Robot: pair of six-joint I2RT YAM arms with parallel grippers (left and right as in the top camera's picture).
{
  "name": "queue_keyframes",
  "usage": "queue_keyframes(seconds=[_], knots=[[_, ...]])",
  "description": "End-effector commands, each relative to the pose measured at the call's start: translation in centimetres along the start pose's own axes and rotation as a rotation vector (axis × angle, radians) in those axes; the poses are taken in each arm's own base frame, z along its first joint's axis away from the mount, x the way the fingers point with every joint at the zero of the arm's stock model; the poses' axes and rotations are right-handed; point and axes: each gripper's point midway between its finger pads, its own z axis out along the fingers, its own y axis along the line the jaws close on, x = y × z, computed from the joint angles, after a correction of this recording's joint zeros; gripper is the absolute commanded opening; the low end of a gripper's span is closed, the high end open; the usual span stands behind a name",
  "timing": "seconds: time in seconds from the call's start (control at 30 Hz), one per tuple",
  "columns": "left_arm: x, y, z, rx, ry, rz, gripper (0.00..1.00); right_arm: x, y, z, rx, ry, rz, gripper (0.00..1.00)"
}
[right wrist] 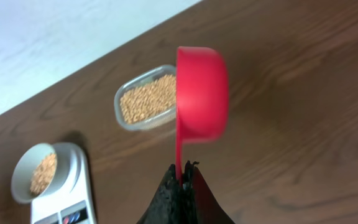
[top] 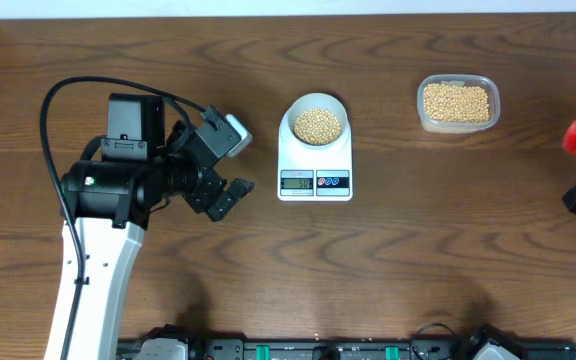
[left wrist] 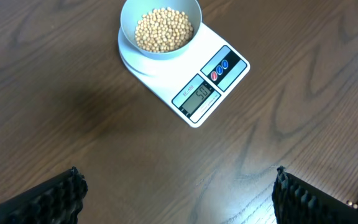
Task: Scoop item into bowl and weigh 50g on scale
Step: 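Carry the scoop down and right, lowering it to the table, then open the right gripper to release the scoop and withdraw right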
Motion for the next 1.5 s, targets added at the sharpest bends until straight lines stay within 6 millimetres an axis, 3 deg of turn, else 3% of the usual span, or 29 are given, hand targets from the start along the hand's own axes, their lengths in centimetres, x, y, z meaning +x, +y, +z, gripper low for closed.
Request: queue_keyframes(seconds=[0.0,0.2,0.47,0.67,0.77,1.13,1.37,1.47], knots=[[-0.6,-0.1,-0.6,-0.002,-0.025,0.016,0.98,2.3,0.9,2.0,-0.117,0.066,0.047,0.01],[-0.6,-0.1,-0.6,-0.002,-0.025,0.016,0.98,8.2,0.4,8.1,-0.256,0.179,0.291,0.01],[-0.6,-0.1,-0.6,-0.002,-0.025,0.016,0.98,13.9,0.6,12.1,-0.3,0.275,0.333,0.01],[-0.6,-0.1,-0.6,-0.002,-0.025,0.016,0.98,15.3,-0.1,13.7,-0.284,0.287,0.333,0.01],[-0.6,-0.1,-0.6,-0.002,-0.025,0.016,0.98,15.6,-0.4,14.6,-0.27,0.304,0.413,0.01],[-0.6,-0.1,-0.6,-0.002,-0.025,0.016,0.98,19.7,-2.2,18.4,-0.219,0.456,0.526,0.01],[-0.6,-0.1,-0.6,-0.002,-0.025,0.016,0.98,22.1,-2.9,19.3,-0.192,0.535,0.57,0.01],[-0.6,-0.1,-0.6,-0.002,-0.025,0.016,0.98,22.6,-3.1,19.3,-0.173,0.552,0.577,0.07]])
